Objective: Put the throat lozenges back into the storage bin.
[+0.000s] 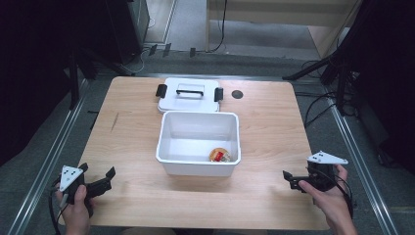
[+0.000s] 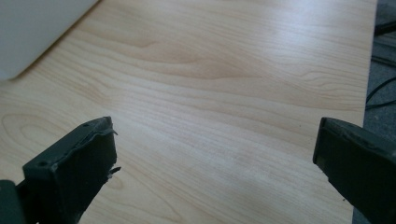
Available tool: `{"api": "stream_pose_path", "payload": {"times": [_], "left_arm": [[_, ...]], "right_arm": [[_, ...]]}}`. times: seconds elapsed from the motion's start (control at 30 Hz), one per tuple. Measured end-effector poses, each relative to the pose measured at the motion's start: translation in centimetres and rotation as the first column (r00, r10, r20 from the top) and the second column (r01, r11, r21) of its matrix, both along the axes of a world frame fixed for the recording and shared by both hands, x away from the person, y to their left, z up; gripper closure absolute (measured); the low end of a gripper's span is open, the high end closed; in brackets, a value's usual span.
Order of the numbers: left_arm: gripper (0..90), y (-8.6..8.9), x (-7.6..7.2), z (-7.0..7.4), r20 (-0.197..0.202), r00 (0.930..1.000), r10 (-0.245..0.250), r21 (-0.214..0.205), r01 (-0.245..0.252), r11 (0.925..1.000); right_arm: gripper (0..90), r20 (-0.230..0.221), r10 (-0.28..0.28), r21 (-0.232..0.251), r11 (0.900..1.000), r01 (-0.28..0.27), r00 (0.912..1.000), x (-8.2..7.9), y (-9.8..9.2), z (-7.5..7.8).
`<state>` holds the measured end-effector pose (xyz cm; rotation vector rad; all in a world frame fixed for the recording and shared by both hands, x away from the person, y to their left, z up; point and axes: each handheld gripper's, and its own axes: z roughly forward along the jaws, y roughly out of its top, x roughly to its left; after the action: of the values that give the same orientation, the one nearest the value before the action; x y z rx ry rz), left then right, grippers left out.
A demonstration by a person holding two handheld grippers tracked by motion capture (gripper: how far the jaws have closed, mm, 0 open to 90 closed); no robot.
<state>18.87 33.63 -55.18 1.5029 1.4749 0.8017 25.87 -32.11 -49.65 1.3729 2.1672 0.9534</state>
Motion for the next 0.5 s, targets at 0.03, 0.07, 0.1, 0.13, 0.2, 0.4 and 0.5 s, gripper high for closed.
{"api": "stream_pose_path", "payload": {"times": [0.03, 0.07, 0.1, 0.13, 0.2, 0.4, 0.5], "left_arm": [[0.3, 0.0, 0.0, 0.0, 0.0, 1.0, 0.001, 0.0, -0.001, 1.0], [0.3, 0.0, 0.0, 0.0, 0.0, 1.0, 0.001, 0.0, -0.001, 1.0], [0.3, 0.0, 0.0, 0.0, 0.001, 1.0, 0.001, -0.001, -0.001, 1.0], [0.3, 0.0, 0.0, 0.0, 0.001, 1.0, 0.002, -0.002, -0.002, 1.0], [0.3, 0.0, 0.0, 0.0, 0.001, 1.0, 0.001, 0.0, -0.001, 1.0], [0.3, 0.0, 0.0, 0.0, 0.001, 1.0, 0.002, 0.0, -0.002, 1.0], [0.3, 0.0, 0.0, 0.0, 0.001, 1.0, 0.002, 0.002, -0.002, 1.0]], "right_arm": [[0.0, 0.011, -0.006, 0.011, 0.9999, 0.006, 0.9999, -0.2, -0.1, -0.1], [0.0, 0.029, -0.012, 0.028, 0.9995, 0.012, 0.9995, -0.4, -0.3, -0.3], [0.0, 0.039, -0.017, 0.035, 0.9993, 0.016, 0.9991, -0.6, -0.4, -0.4], [0.0, 0.05, -0.024, 0.044, 0.9988, 0.022, 0.9984, -0.8, -0.5, -0.5], [0.0, 0.065, -0.032, 0.066, 0.9974, 0.027, 0.9974, -1.2, -0.8, -0.9], [0.0, 0.086, -0.065, 0.086, 0.9946, 0.058, 0.9942, -2.2, -1.4, -1.9], [0.0, 0.106, -0.092, 0.094, 0.9922, 0.082, 0.9901, -2.8, -1.8, -2.3]]}}
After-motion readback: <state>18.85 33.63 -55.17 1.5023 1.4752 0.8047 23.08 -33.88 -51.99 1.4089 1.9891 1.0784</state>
